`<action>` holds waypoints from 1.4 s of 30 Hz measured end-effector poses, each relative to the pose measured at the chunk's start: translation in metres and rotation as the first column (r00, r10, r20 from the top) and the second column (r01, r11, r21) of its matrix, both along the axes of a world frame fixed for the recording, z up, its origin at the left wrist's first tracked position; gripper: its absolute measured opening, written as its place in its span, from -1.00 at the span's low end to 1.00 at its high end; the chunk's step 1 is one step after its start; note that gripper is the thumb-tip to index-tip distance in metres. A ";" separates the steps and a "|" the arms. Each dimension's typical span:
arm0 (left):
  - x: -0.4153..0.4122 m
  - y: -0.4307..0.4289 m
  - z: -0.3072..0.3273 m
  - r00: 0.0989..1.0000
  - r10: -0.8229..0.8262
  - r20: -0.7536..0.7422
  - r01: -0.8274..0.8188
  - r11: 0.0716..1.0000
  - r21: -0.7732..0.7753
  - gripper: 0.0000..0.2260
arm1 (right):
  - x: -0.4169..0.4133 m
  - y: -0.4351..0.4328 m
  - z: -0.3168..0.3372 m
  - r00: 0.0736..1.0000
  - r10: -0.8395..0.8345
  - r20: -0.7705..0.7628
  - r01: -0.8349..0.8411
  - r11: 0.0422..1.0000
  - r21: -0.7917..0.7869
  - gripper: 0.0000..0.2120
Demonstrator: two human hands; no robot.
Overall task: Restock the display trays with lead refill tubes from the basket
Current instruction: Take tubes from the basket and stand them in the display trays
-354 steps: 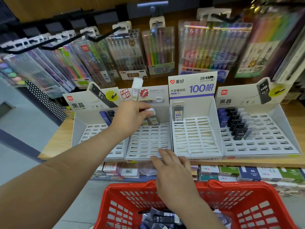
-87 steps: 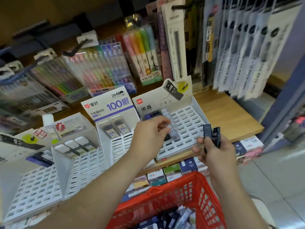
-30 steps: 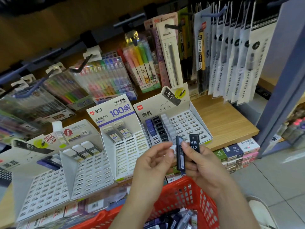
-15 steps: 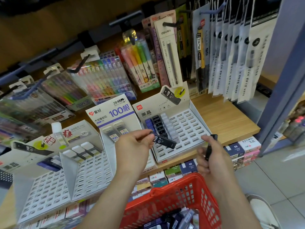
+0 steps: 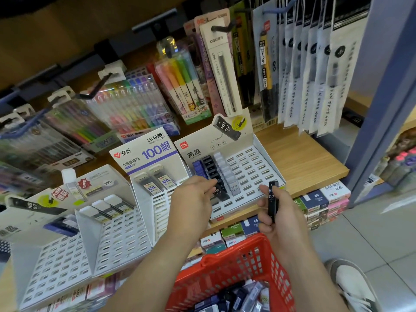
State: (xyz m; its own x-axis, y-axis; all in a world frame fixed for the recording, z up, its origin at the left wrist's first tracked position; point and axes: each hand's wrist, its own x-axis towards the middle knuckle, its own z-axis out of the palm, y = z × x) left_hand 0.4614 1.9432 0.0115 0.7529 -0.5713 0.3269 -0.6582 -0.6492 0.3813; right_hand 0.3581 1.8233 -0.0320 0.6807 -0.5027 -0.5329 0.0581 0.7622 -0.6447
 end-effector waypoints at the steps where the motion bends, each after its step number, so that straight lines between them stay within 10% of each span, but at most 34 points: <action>1: 0.002 0.000 -0.002 1.000 -0.013 0.005 0.013 0.999 0.034 -0.74 | 0.000 0.000 0.000 1.000 0.001 0.014 -0.001 1.000 0.007 -0.73; 15: -0.001 -0.010 -0.009 0.998 0.020 0.064 -0.022 1.000 0.023 -0.87 | -0.005 0.000 0.000 0.993 0.088 0.082 -0.081 0.993 -0.085 -0.88; 22: -0.030 -0.008 0.019 0.733 -0.076 -0.676 -0.206 0.922 -0.327 -0.84 | -0.002 0.003 0.002 0.981 0.161 0.108 -0.148 0.982 -0.121 -0.87; 31: -0.015 0.014 0.018 0.871 0.152 -0.467 -0.336 0.878 -0.341 -0.85 | 0.000 0.002 -0.009 0.962 0.055 -0.266 -0.215 0.752 -0.623 -0.84; 42: -0.016 0.006 -0.001 0.975 0.067 -0.212 -0.108 0.976 -0.190 -0.84 | 0.001 0.009 -0.018 0.900 0.096 -0.425 -0.416 0.478 -0.774 -0.62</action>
